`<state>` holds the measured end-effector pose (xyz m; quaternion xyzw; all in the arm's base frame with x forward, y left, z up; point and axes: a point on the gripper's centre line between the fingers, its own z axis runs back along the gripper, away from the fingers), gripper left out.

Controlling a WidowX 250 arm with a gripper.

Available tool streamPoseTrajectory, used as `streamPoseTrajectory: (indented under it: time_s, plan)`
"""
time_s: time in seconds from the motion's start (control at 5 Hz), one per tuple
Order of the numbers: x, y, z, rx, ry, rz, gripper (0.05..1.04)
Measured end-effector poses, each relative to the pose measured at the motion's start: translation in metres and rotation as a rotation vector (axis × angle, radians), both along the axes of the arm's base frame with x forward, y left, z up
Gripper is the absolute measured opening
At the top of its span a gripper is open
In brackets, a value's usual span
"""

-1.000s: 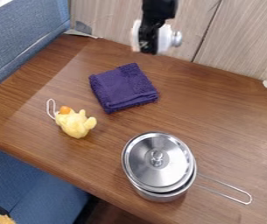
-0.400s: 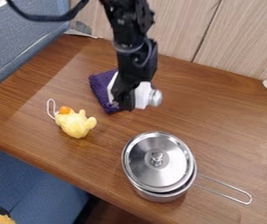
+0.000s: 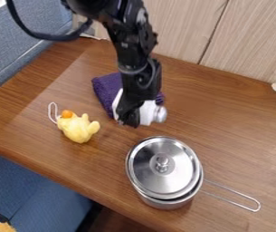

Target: Take the container and put it next to the silver pot.

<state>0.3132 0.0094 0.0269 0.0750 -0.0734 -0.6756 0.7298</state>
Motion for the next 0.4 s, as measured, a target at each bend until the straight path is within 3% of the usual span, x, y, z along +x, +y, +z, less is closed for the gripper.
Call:
streamPoseTrajectory:
  time_s: [0.2, 0.4]
  plan:
    - [-0.0024, -0.0025, -0.0235, 0.007, 0.046, -0.01, 0.676]
    - [-0.0028, -0.0051, -0.0301, 0.004, 0.054, -0.004, 0.677]
